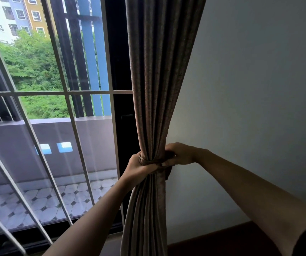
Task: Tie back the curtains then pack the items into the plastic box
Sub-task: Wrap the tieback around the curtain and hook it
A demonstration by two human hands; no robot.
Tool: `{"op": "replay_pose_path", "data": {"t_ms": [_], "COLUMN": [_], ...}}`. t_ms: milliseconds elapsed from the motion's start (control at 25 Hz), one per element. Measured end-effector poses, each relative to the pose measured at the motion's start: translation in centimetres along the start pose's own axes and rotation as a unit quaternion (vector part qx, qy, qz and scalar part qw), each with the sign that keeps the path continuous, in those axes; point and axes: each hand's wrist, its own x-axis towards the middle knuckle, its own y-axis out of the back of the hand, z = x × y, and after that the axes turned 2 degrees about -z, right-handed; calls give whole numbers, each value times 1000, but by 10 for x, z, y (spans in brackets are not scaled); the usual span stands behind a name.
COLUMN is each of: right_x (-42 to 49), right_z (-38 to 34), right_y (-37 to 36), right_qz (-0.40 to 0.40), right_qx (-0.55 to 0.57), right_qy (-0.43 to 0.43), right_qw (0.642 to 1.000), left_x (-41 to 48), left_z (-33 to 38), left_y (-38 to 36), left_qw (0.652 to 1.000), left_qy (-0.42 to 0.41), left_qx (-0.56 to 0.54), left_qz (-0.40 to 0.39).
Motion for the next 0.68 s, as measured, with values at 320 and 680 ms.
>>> {"op": "replay_pose_path", "data": {"t_ms": [320, 680], "right_x": [-7, -40], "right_z": [-8, -14], "right_y": [-3, -12], "right_qz": [56, 66], "right_qx": [-47, 59], "right_qy": [-7, -87], "right_qw": [997, 992], "left_x": [-1, -7], "left_z": [-3, -4], "left_y": [2, -9], "left_qw": [1000, 996], "left_qy": [20, 36], "left_qx": [-4, -12], "left_qz": [13, 85]}}
